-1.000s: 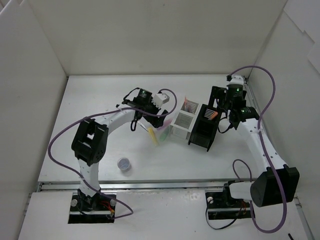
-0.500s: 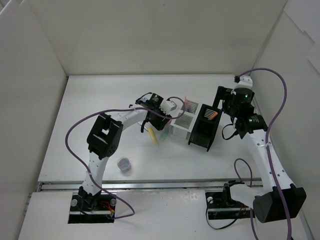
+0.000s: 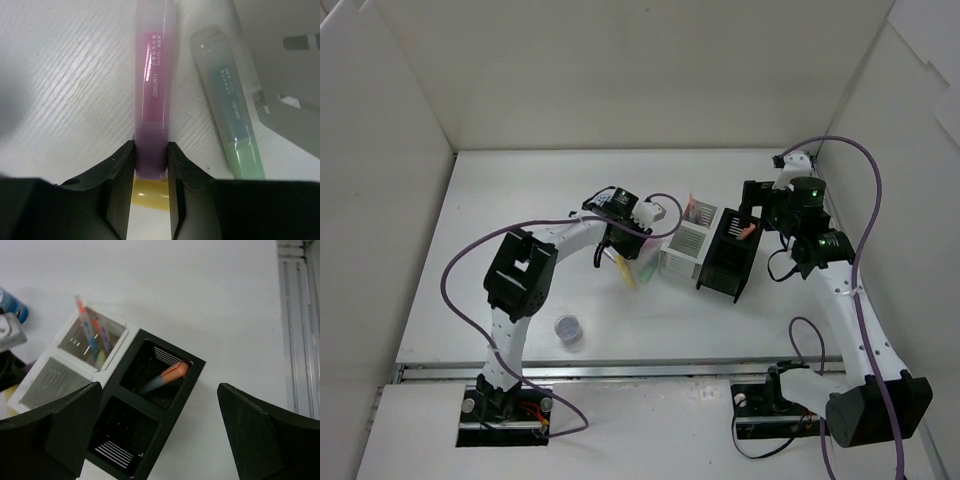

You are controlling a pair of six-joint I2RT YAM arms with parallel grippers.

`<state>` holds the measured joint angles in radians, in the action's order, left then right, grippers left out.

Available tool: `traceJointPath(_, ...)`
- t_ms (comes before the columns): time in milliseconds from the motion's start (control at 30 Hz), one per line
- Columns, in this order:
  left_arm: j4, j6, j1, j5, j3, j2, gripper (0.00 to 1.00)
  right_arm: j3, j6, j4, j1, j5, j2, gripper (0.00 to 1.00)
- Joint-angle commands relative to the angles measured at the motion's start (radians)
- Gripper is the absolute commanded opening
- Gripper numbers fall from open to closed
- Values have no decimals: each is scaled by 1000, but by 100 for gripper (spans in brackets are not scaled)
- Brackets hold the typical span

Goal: Sort the stationery into containers
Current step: Pick up the pen from the center of the board.

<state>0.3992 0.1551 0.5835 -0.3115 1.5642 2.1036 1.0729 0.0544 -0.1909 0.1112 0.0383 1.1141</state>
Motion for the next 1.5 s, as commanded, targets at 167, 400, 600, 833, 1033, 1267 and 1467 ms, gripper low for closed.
traceJointPath(167,-20,-117,-85,-106,-50,-289,0,13,-537,70,129,379,-51,98)
traceJointPath(400,55,-405,-143,-308,-55,-409,0,34,-911,88,274,572,-1,98)
traceJointPath(600,133,-552,-162,-466,-69,-416,0,111,-1146,88,441,491,168,98)
traceJointPath(833,225,-568,-142,-469,-98,-501,0,140,-1334,85,518,433,308,98)
traceJointPath(1033,267,-562,-96,-417,-84,-528,0,176,-1312,79,542,540,388,98)
traceJointPath(1267,286,-548,-77,-387,-53,-518,2,203,-1289,80,574,548,461,83)
traceJointPath(1467,287,-540,-68,-362,-30,-513,7,191,-1283,80,584,598,466,33)
